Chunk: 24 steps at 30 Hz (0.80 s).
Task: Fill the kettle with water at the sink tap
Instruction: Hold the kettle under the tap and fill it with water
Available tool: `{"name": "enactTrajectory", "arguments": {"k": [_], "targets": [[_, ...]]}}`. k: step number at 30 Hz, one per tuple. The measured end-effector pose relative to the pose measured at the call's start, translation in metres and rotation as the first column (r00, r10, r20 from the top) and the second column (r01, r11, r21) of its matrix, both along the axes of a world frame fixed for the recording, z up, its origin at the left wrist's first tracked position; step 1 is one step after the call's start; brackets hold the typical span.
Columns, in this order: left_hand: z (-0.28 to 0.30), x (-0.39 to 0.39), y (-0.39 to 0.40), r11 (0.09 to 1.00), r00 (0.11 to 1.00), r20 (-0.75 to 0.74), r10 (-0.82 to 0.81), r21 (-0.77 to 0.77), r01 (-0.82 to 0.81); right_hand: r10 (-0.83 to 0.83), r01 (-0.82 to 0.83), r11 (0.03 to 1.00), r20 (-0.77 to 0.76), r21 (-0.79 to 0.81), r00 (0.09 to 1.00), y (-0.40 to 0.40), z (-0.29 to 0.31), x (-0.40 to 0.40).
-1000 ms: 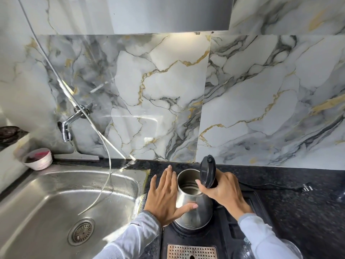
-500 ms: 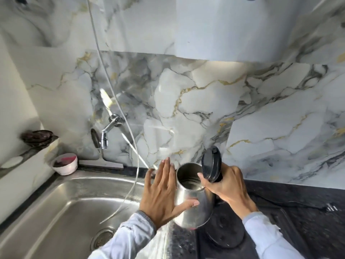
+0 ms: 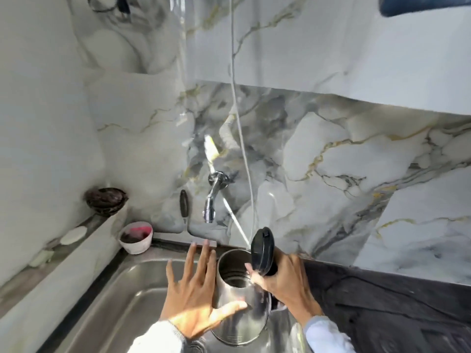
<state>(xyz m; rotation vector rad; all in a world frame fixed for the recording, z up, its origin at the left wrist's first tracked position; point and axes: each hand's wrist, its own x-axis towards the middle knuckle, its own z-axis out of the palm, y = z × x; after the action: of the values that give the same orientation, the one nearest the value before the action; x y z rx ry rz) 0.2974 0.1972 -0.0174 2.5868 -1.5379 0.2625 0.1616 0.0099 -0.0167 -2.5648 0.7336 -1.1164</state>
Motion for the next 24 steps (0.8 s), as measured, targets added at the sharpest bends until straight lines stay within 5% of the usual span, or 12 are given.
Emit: {"name": "enactTrajectory", "arguments": {"k": [16,24], "targets": [[-0.017,0.131,-0.041,0.999,0.974,-0.225,0.025,-0.016,-0.030,-0.021,0.021,1.000,-0.008,0.023,1.000,-0.019,-0.046,0.107],[0.016,0.150,-0.112,0.989,0.987,-0.129,0.095,-0.099,-0.108,-0.082,0.082,0.996,-0.004,0.023,0.997,-0.032,-0.070,0.125]]}}
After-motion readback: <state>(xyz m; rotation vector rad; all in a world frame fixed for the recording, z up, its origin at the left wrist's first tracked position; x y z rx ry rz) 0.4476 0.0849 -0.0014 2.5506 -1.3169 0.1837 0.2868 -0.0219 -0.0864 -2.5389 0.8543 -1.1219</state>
